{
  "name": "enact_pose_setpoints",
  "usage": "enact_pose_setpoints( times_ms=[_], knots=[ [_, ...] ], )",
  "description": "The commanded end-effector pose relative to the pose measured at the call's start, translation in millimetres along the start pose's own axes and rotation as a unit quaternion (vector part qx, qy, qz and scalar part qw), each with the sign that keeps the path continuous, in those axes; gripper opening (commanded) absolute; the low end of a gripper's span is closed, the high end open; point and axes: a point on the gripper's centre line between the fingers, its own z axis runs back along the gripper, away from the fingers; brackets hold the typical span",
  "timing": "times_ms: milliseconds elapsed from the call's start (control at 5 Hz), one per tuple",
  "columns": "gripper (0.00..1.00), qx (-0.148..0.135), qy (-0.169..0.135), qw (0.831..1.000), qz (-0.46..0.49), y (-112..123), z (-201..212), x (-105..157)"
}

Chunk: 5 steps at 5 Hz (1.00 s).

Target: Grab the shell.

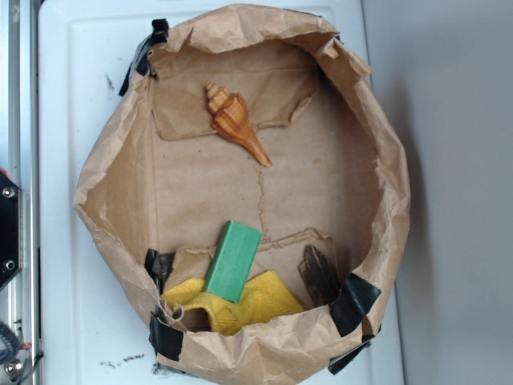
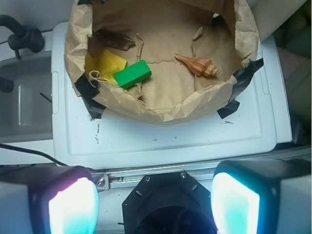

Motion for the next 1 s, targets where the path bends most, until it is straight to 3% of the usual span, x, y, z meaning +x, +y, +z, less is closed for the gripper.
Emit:
enact_pose_setpoints(
  times_ms=[0,200,400,600,800],
  knots=[
    [1.0,0.0,0.0,1.0,0.0,0.0,0.0,0.0],
    [1.0,-0.013,-0.001,1.0,-0.014,14.8,-5.7,50.3],
    [1.0,-0.019,-0.037,0.998,-0.052,27.5,-14.5,99.3],
    [1.0,-0.021,-0.021,0.989,-0.142,30.4,-27.3,116.1],
    [1.0,-0.021,-0.021,0.989,-0.142,30.4,-27.3,116.1]
  ],
)
